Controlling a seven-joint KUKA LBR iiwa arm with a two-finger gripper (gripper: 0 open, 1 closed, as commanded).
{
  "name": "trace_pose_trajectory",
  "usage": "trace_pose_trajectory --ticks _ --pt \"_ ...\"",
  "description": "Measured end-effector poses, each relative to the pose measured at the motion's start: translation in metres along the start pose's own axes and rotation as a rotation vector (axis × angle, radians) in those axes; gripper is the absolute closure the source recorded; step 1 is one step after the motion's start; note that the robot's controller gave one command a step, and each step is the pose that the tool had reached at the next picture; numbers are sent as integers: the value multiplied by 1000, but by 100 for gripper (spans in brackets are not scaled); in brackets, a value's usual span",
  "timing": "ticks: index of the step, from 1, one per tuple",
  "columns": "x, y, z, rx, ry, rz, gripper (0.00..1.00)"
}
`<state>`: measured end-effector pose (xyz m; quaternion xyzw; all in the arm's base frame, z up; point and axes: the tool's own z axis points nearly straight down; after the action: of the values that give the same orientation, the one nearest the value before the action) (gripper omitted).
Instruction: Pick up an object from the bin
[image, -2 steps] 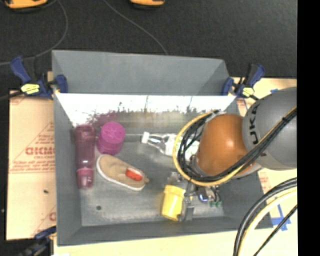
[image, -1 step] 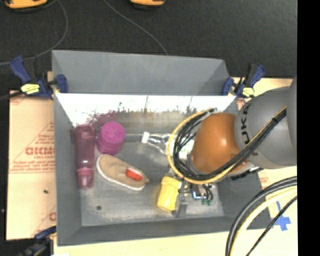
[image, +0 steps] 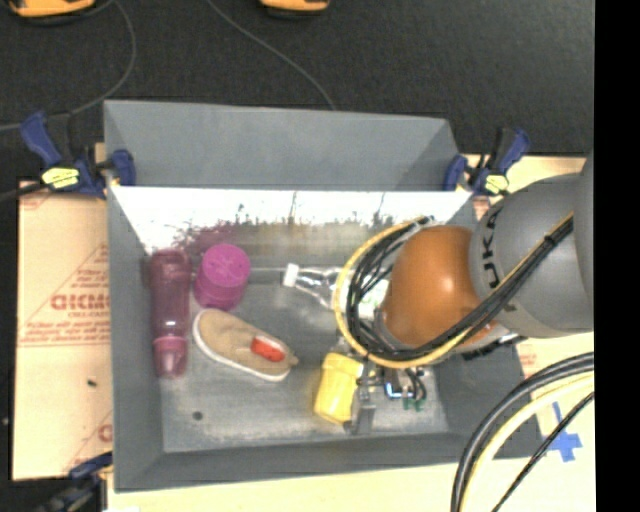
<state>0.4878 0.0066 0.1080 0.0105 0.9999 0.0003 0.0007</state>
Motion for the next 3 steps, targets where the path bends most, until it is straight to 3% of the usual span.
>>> trace_pose_trajectory --ticks 1,2,3 --pt "13 -44 13 1 2 48 0" --pt "-45 16 36 -1 -11 -136 100" --pt "-45 16 36 -1 -11 -136 100"
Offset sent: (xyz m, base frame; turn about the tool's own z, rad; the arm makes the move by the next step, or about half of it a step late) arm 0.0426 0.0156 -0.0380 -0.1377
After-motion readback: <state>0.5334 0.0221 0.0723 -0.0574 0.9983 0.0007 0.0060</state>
